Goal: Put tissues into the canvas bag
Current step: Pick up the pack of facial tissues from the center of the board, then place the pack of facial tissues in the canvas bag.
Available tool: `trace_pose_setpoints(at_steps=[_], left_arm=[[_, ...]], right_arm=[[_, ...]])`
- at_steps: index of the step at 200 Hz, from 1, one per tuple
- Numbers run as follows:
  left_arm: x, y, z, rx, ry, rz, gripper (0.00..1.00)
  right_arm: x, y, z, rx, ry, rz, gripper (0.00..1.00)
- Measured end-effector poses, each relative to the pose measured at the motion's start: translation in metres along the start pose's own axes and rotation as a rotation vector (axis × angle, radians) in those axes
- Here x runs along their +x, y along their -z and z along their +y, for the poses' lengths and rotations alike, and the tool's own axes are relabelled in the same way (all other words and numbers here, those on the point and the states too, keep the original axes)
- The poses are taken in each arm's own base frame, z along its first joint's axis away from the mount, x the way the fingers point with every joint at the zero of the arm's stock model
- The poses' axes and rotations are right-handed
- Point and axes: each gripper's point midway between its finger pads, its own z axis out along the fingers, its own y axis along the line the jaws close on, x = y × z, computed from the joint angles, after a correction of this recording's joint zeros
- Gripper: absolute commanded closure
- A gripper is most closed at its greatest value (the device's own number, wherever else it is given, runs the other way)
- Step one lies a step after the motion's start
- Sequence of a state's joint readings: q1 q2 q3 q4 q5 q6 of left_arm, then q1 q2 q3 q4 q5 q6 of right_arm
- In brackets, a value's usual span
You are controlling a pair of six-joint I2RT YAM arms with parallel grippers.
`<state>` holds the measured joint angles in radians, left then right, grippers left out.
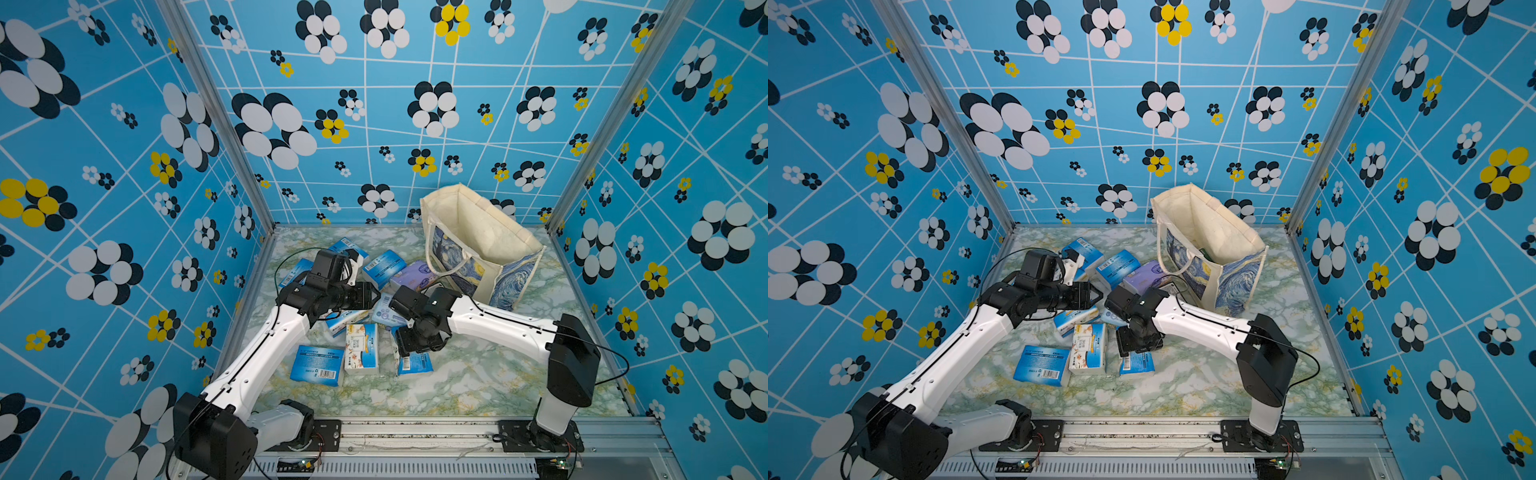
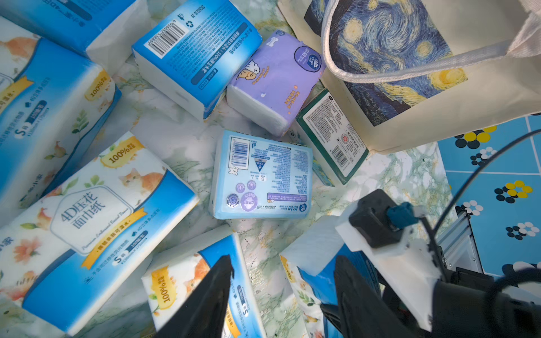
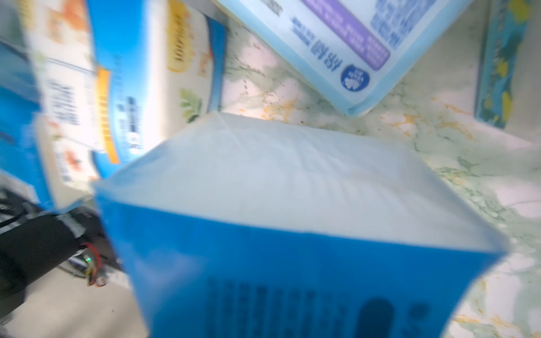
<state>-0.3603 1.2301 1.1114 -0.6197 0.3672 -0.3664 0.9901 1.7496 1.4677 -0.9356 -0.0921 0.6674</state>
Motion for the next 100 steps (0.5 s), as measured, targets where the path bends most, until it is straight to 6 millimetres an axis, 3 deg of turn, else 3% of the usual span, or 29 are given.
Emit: trace_pose_setpoints(at_steps=[22,50,100], left_arm=[[-0.014,0.002,-0.007,0.014,-0.011,-0.025,0.4],[-0.034,0.007,-0.018,0.039,-0.024,-0.07,0.4],[-0.056,0.007,-0.032,0.092,-0.018,-0.107,0.41]], right_arm=[[-0.026,0.048,0.005,-0.093,0.011,-0.115,0.33],[-0.062,0.116,-0.002,-0.179,0.007,-0.291,0.33],[-0.131,0.238,-0.044,-0.22,-0.015,-0.628,0.33]])
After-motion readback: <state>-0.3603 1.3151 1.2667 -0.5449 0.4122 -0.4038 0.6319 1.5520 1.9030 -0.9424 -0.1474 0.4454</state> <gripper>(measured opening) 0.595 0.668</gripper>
